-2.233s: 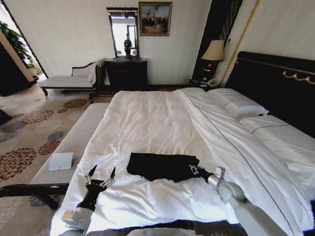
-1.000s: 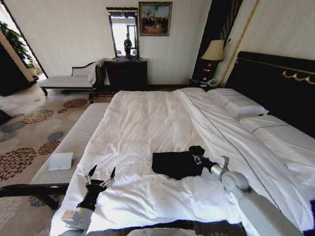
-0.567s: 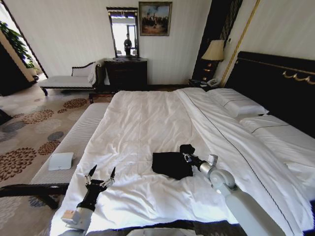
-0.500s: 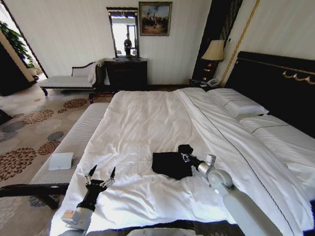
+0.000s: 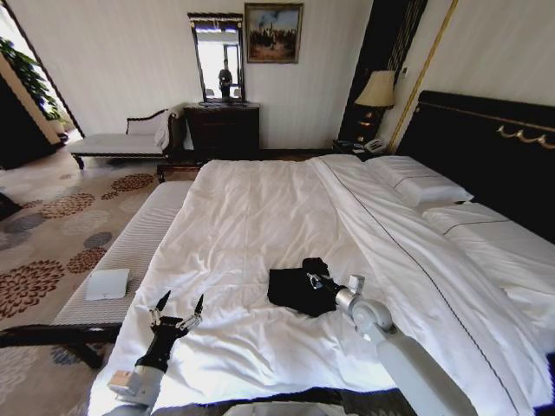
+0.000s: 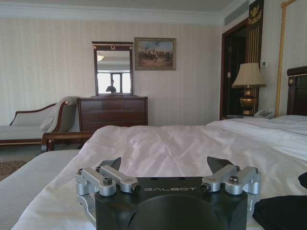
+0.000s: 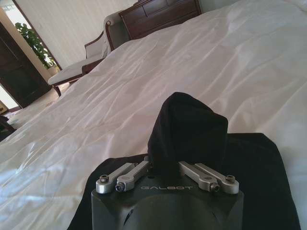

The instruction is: Fold the clothes on the bed.

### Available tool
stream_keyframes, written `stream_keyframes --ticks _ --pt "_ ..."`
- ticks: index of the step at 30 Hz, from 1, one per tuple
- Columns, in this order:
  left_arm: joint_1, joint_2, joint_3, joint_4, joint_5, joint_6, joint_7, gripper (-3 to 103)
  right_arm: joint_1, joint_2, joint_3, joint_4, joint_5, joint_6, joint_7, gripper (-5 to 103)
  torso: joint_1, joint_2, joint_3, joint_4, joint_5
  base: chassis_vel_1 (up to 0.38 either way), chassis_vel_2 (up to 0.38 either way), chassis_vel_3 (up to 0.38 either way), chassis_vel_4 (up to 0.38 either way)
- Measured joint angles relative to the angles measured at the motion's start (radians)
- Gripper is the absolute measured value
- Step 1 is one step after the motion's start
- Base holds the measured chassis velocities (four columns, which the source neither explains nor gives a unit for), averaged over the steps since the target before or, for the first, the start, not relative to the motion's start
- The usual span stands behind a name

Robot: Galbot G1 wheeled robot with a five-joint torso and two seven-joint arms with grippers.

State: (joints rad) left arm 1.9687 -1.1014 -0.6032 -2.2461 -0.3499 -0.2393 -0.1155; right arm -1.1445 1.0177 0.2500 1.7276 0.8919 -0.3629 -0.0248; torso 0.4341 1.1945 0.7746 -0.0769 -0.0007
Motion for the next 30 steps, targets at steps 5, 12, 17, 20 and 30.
stream_keyframes --ticks 5,12,17,20,30 --pt "0.000 0.000 0.000 0.000 0.000 0.000 0.000 100 0.007 0.008 -0.021 0.006 0.000 0.001 0.001 7 0.000 0.000 0.000 0.0000 -0.0001 0.000 0.000 0.000 0.000" --pt "0.000 0.000 0.000 0.000 0.000 0.000 0.000 100 0.027 0.016 -0.066 -0.009 -0.006 0.000 0.004 7 0.000 0.000 0.000 0.0001 0.0000 0.000 0.000 0.000 0.000" --pt "0.000 0.000 0.000 0.000 0.000 0.000 0.000 100 0.047 0.019 -0.101 -0.040 -0.021 0.003 0.004 7 0.000 0.000 0.000 0.0000 -0.0001 0.000 0.000 0.000 0.000" --pt "0.000 0.000 0.000 0.000 0.000 0.000 0.000 100 0.056 0.025 -0.112 -0.047 -0.021 0.004 0.006 7 0.000 0.000 0.000 0.0000 0.0000 0.000 0.000 0.000 0.000" --pt "0.000 0.000 0.000 0.000 0.000 0.000 0.000 100 0.082 0.052 -0.143 -0.068 -0.030 0.003 0.025 29 0.000 0.000 0.000 0.0001 0.0000 0.000 0.000 0.000 0.000"
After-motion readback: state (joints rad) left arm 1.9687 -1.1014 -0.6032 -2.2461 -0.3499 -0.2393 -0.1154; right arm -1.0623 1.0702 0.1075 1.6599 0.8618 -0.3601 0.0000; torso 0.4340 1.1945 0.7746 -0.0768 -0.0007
